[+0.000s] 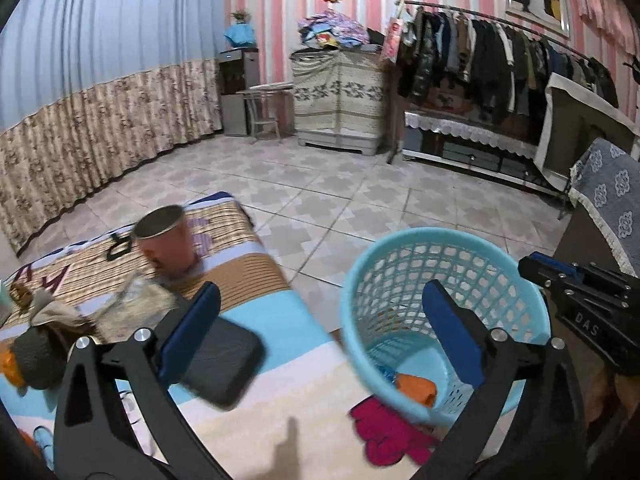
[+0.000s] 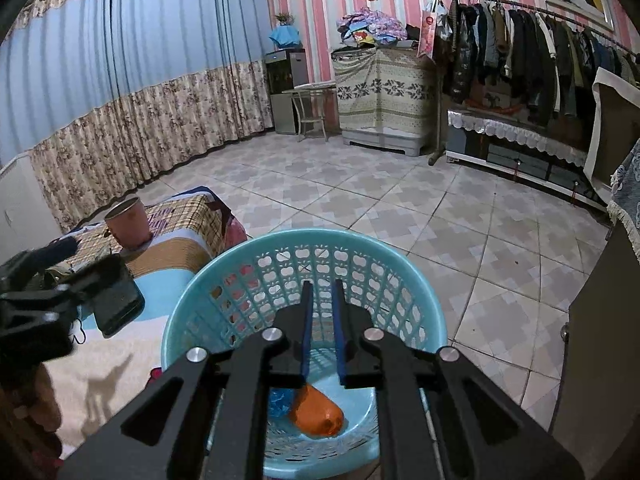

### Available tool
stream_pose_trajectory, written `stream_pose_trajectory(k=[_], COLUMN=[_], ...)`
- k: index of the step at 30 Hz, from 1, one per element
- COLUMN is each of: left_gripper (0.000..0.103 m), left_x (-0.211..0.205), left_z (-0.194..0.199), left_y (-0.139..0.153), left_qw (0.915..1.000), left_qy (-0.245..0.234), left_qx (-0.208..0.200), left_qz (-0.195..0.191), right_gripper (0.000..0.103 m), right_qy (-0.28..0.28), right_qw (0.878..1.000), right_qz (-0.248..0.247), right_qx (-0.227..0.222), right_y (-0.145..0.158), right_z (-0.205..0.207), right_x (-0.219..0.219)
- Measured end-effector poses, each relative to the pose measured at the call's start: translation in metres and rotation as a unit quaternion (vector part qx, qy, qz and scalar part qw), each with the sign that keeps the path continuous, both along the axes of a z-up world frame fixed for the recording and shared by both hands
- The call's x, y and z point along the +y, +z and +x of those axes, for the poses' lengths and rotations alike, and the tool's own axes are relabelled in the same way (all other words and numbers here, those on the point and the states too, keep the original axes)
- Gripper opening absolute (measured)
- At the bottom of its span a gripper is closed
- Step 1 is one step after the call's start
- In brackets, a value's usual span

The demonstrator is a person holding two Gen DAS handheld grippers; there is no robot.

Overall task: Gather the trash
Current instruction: 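Open both tools to drop the bags into the basket, then move both tools back over the bed and grasp the orange peel with the left tool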

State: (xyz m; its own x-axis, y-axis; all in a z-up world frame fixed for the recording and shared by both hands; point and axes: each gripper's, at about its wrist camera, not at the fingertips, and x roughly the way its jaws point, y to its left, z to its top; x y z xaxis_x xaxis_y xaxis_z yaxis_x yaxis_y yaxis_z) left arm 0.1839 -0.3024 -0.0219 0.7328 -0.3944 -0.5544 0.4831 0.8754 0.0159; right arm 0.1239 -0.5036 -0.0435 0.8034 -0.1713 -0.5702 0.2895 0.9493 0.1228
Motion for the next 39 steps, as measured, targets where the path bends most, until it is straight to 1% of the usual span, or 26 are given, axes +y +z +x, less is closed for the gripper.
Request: stream_pose_trajectory(k=[1, 2, 5, 6, 8, 11, 16, 21, 23, 27, 29, 31, 32, 35, 39], left_gripper=[0.097, 0.097, 0.097, 0.097, 0.097, 0.097, 0.097, 0.097, 0.097, 0.097, 0.097, 0.097, 0.097, 0.097, 0.097], left_x=[0.008, 0.019, 0.044, 0.057, 0.081, 0.111, 0.172, 0.226, 0.244, 0.275, 0.29, 0.307, 0.318, 0.337, 0.347], left_z=[-0.001, -0.003, -0.008, -0.011, -0.016, -0.021, -0.028, -0.036, -0.039, -0.037, -0.038, -0.038, -0.039, -0.041, -0.042], left_y=[0.002, 0.004, 0.008, 0.01, 0.013, 0.013, 0.01, 0.005, 0.001, -0.006, -0.012, -0.021, -0.027, -0.039, -0.051], left_qw=[1.0, 0.9999, 0.9995, 0.9991, 0.9979, 0.9958, 0.9908, 0.9853, 0.9823, 0.9762, 0.974, 0.9722, 0.9704, 0.9659, 0.9664], left_qy=[0.005, 0.013, 0.032, 0.043, 0.063, 0.09, 0.135, 0.17, 0.186, 0.215, 0.225, 0.232, 0.239, 0.254, 0.248], left_qx=[0.0, 0.0, -0.002, -0.004, -0.009, -0.014, -0.012, -0.011, -0.008, 0.001, 0.008, 0.024, 0.034, 0.047, 0.066], left_qz=[0.0, -0.001, 0.0, 0.0, 0.003, 0.008, 0.004, 0.011, 0.013, 0.025, 0.027, 0.022, 0.016, 0.016, 0.007], right_gripper=[0.06, 0.067, 0.069, 0.076, 0.085, 0.094, 0.096, 0.096, 0.096, 0.096, 0.096, 0.096, 0.096, 0.096, 0.096], right_qy=[-0.002, -0.004, 0.002, 0.003, 0.003, 0.004, 0.023, 0.051, 0.064, 0.091, 0.098, 0.099, 0.1, 0.097, 0.107], right_qw=[1.0, 1.0, 1.0, 1.0, 1.0, 0.999, 0.998, 0.995, 0.995, 0.994, 0.993, 0.993, 0.993, 0.992, 0.989], right_qz=[-0.003, -0.008, -0.018, -0.017, -0.02, -0.034, -0.047, -0.08, -0.077, -0.057, -0.062, -0.066, -0.067, -0.077, -0.093], right_qx=[-0.004, -0.01, -0.012, -0.014, -0.022, -0.028, -0.03, -0.024, -0.019, -0.006, -0.001, 0.005, 0.009, 0.017, 0.03], right_y=[0.001, 0.003, 0.005, 0.006, 0.008, 0.01, 0.012, 0.005, 0.002, -0.003, -0.005, -0.006, -0.006, -0.007, -0.012], right_z=[-0.001, -0.003, -0.002, -0.003, -0.005, -0.006, -0.005, -0.005, -0.005, -0.002, -0.001, 0.001, 0.002, 0.005, 0.011], right_x=[0.003, 0.007, 0.023, 0.027, 0.039, 0.061, 0.107, 0.157, 0.171, 0.188, 0.199, 0.205, 0.207, 0.22, 0.241])
